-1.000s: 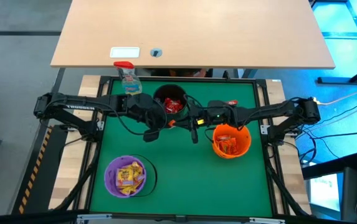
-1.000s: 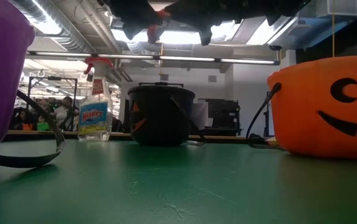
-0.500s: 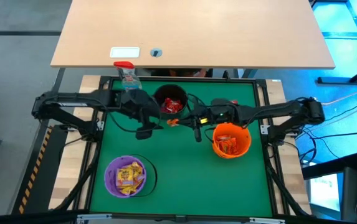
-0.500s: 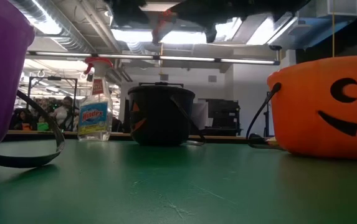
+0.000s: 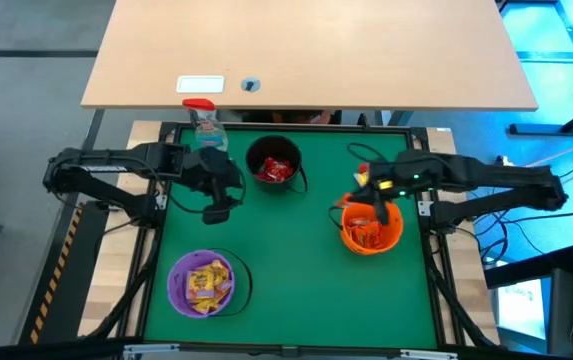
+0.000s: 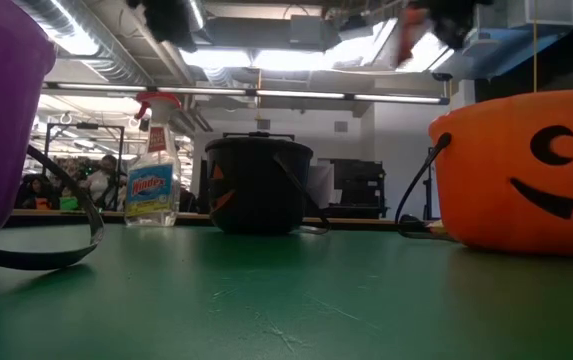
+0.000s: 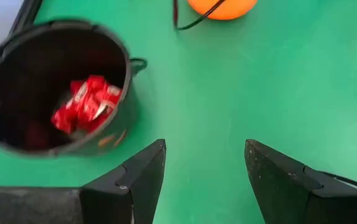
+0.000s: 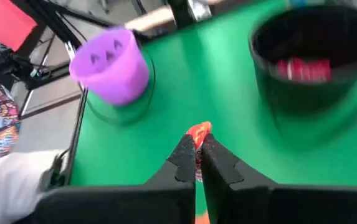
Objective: Sort candy
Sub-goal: Put the orange candy into the orange bucket
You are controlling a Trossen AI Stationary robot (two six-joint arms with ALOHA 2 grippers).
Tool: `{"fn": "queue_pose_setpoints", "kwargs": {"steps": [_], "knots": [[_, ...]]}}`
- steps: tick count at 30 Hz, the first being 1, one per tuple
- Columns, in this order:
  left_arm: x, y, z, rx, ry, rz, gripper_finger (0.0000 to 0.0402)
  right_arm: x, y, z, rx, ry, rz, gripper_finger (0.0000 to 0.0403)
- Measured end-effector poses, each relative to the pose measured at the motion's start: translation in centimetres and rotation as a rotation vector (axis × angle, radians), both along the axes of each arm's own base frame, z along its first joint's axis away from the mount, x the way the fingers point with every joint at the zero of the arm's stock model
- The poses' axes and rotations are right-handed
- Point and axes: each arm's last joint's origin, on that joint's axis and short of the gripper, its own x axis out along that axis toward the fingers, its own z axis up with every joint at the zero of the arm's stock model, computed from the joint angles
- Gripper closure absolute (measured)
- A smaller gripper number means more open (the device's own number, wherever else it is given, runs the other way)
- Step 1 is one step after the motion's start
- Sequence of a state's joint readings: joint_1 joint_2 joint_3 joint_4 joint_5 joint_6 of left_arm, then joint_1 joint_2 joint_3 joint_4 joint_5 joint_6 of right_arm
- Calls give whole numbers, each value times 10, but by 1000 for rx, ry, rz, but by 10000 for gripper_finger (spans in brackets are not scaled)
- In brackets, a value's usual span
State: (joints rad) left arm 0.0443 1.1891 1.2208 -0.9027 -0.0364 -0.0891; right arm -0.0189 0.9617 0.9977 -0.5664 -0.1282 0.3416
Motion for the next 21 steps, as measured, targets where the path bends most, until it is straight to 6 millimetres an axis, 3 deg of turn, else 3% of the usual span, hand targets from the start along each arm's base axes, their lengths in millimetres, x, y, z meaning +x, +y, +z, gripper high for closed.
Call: {"fn": "queue_pose_setpoints", "kwargs": {"steps": [5,13,17,21], "knots": [[-20,7,-13,-27,-37,68,192,-25,6,-8,157,186,-41,396],[-43,10,-14,-73,-89,151,192,-32,25,-41,171,518,-79,387],[-44,13,-12,-68,-112,168,192,-34,29,-50,115,607,-85,347],[-45,19,-12,-61,-109,202,192,-32,32,-51,62,588,-60,286]]}}
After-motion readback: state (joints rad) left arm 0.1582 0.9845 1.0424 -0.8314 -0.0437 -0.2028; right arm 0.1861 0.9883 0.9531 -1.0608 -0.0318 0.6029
